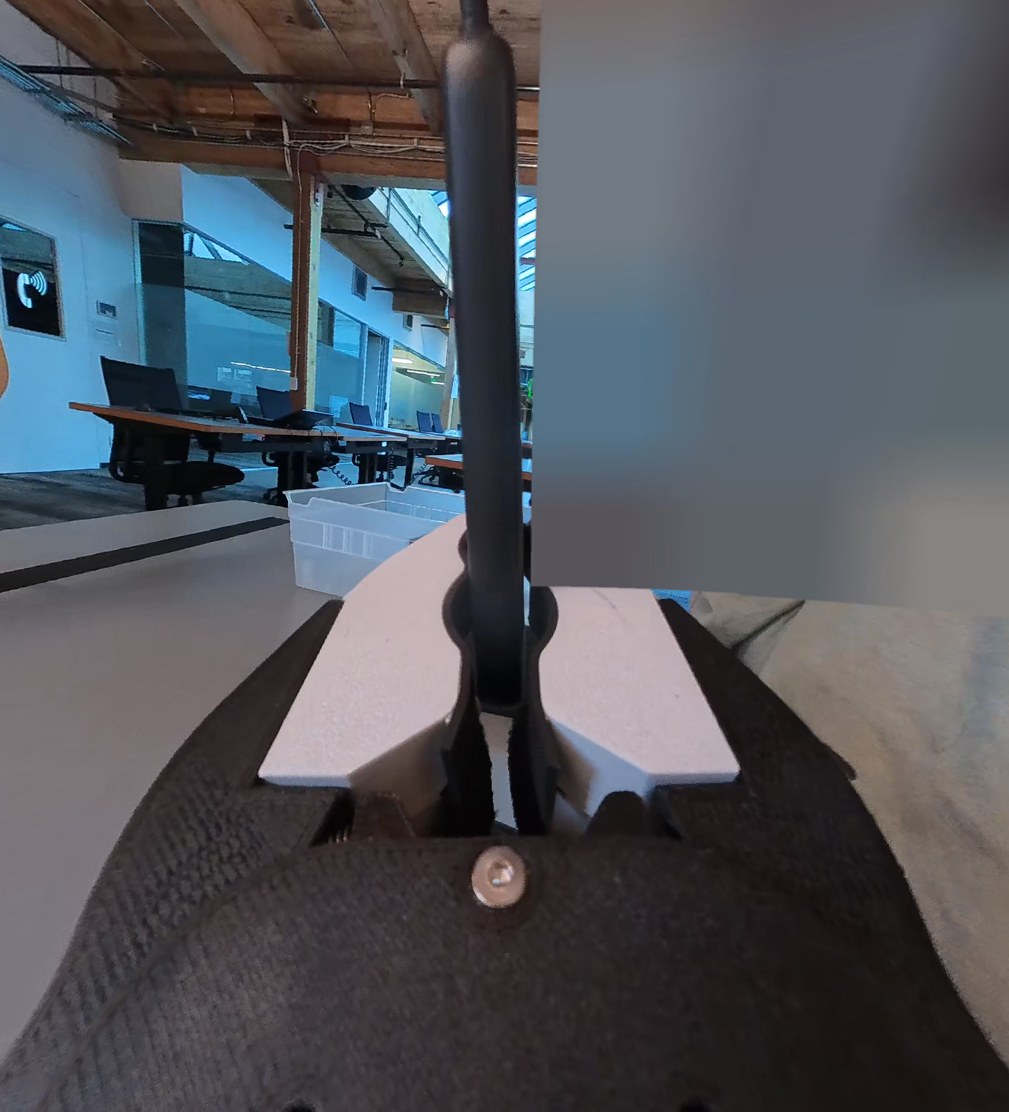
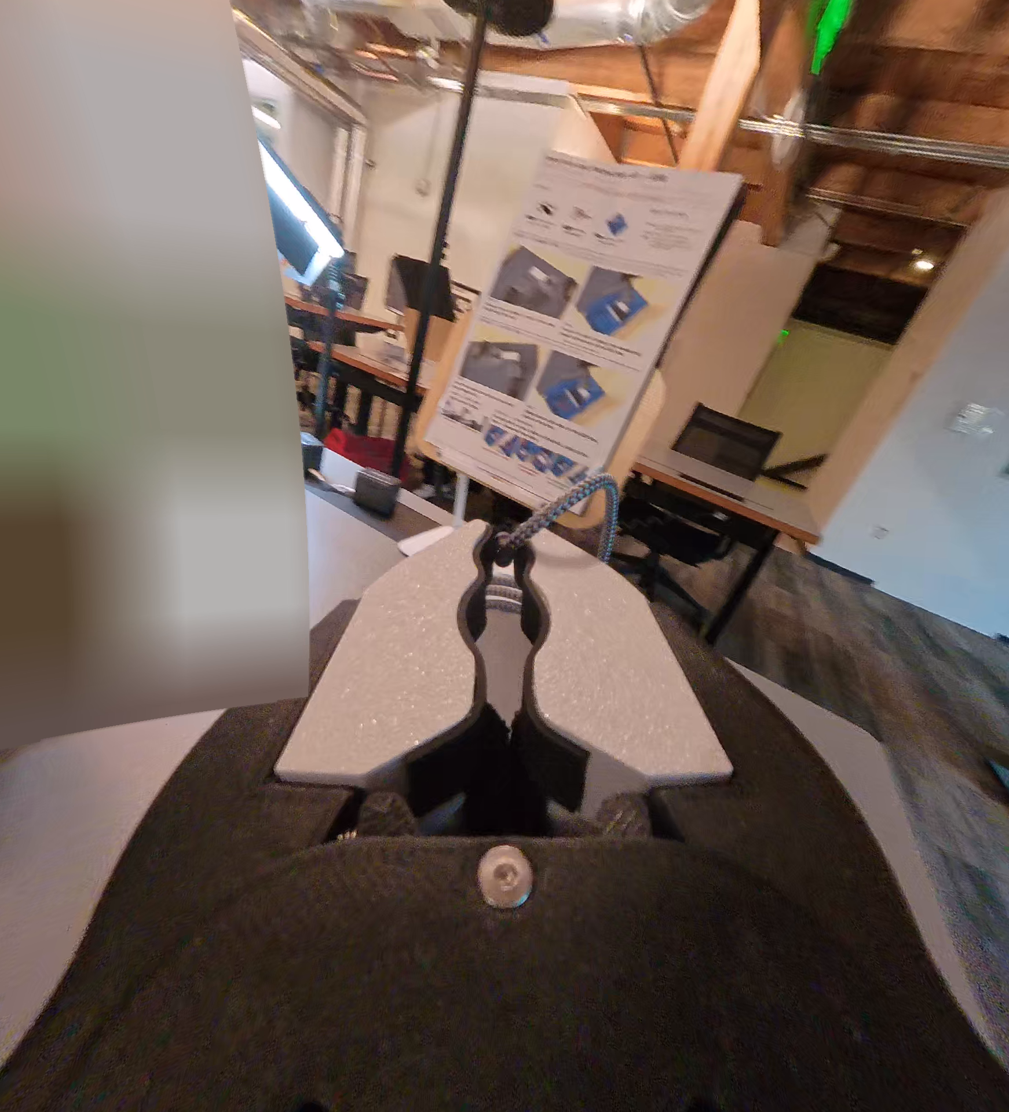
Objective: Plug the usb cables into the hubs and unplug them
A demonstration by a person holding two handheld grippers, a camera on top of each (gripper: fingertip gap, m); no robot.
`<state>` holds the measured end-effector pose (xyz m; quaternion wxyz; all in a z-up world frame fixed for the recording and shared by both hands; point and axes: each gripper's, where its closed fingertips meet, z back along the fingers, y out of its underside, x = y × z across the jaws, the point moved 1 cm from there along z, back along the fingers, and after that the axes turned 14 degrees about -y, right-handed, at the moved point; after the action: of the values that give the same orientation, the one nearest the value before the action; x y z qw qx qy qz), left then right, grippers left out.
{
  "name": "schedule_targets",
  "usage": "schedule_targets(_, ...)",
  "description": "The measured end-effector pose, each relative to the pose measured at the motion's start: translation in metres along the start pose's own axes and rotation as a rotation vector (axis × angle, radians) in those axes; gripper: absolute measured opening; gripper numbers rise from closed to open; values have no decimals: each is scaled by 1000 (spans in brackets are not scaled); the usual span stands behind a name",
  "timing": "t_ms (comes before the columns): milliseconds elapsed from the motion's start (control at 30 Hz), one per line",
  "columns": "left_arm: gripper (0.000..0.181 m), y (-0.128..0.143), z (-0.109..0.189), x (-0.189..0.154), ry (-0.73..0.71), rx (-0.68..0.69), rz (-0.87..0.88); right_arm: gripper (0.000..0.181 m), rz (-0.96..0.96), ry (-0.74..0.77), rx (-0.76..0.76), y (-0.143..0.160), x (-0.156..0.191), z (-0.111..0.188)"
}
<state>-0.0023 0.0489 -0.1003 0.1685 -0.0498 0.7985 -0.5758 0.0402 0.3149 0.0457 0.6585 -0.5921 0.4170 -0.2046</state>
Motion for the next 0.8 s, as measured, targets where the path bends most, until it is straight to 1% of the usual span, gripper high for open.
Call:
schedule_targets(67, 13, 1, 0, 0, -1, 4, -5, 5, -10, 60, 37, 12, -12, 8)
schedule_targets(133, 13, 2, -1, -1, 0, 7, -9, 5, -54, 93, 107, 32, -21, 13)
schedule_targets(233, 13, 2, -1, 0, -7, 10, -10, 5, -201, 99, 252, 78, -29, 15)
schedule_targets(367, 13, 3, -2, 1, -15, 15, -13, 6, -335, 142, 489, 143, -31, 18)
schedule_targets(433, 13, 4, -2, 2, -18, 18, -15, 9, -380, 152, 599, 168, -28, 20)
schedule_targets(500, 13, 4, -2, 2, -20, 21, -18, 13, -413, 141, 697, 187, -23, 21)
schedule_targets(567, 13, 5, -2, 1, -19, 25, -20, 15, -419, 131, 796, 202, -18, 22)
schedule_targets(633, 13, 6, -3, 1, -22, 30, -27, 21, -400, 149, 865, 210, -19, 24)
schedule_targets(733, 13, 8, -3, 3, -33, 41, -33, 22, -378, 159, 839, 205, -19, 17)
schedule_targets(767, 13, 8, -4, 3, -36, 45, -32, 22, -378, 156, 845, 205, -18, 15)
schedule_targets(800, 13, 9, -4, 3, -36, 47, -31, 23, -379, 156, 887, 207, -17, 16)
